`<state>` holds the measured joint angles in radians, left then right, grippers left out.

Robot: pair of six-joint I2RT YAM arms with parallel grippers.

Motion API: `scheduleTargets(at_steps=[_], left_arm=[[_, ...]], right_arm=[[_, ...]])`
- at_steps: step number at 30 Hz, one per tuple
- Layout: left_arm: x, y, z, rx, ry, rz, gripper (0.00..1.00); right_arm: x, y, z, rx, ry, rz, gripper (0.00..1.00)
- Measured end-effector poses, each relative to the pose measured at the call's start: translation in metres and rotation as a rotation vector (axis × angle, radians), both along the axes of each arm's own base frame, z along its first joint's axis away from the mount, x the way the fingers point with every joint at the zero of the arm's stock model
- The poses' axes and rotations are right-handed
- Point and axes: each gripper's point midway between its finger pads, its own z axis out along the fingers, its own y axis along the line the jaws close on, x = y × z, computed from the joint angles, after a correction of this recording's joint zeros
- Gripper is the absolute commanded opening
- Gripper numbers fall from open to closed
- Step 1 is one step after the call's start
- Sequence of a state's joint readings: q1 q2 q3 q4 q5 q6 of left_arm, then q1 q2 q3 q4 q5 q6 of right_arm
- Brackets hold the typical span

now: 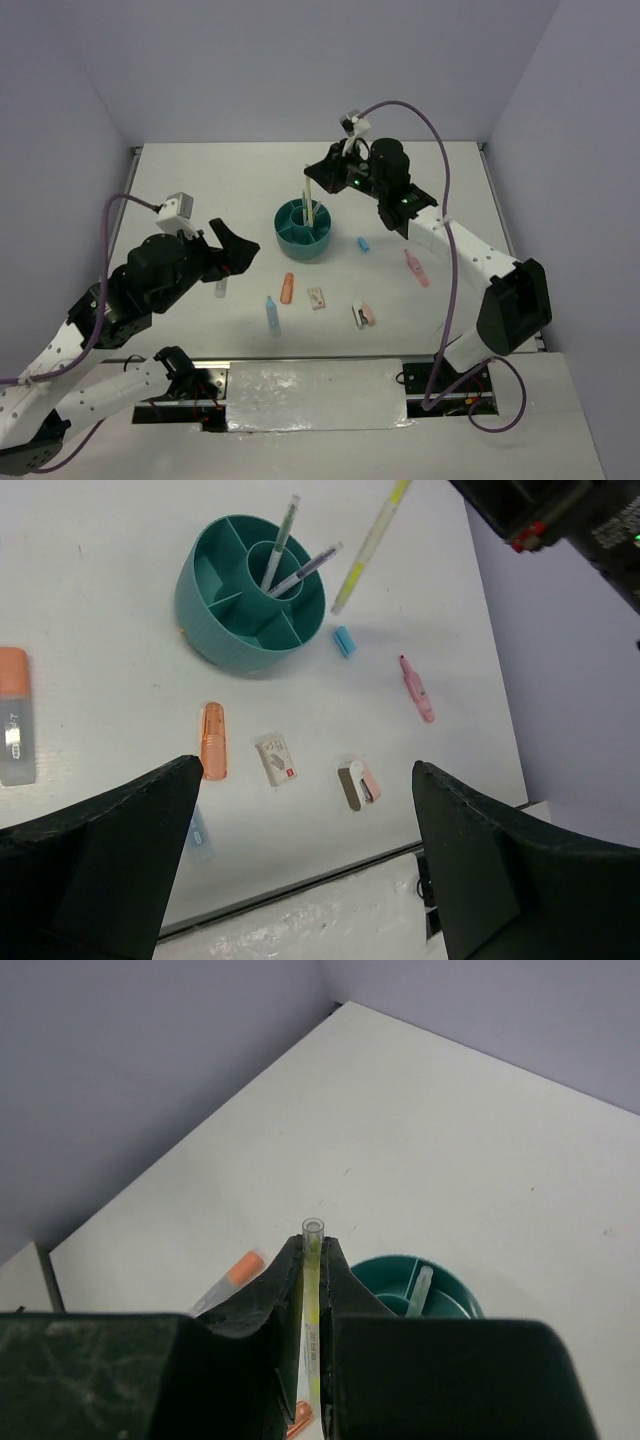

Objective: Sort the stationery into containers
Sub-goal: Place the pen in the storage box.

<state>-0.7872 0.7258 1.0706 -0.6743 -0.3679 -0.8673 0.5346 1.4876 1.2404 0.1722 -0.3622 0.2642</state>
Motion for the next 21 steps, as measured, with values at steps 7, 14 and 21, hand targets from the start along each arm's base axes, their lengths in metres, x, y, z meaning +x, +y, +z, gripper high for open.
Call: scheduleTargets(at_steps=[7,14,21], left_arm=[[-0.007,0.003,-0.009,0.015,0.019,-0.016,0.99],[-0.007,-0.007,-0.021,0.041,0.039,-0.067,0.99],[-0.006,-0.014,-0.014,0.031,0.004,-0.108,0.99]], right_arm=[[0.031,0.027,-0.020,-0.074,-0.044,0.031,0.00],[0.044,0.037,-0.047,-0.118,-0.046,0.052,0.00],[0.050,0.043,-0.070,-0.131,-0.034,0.069,0.06]])
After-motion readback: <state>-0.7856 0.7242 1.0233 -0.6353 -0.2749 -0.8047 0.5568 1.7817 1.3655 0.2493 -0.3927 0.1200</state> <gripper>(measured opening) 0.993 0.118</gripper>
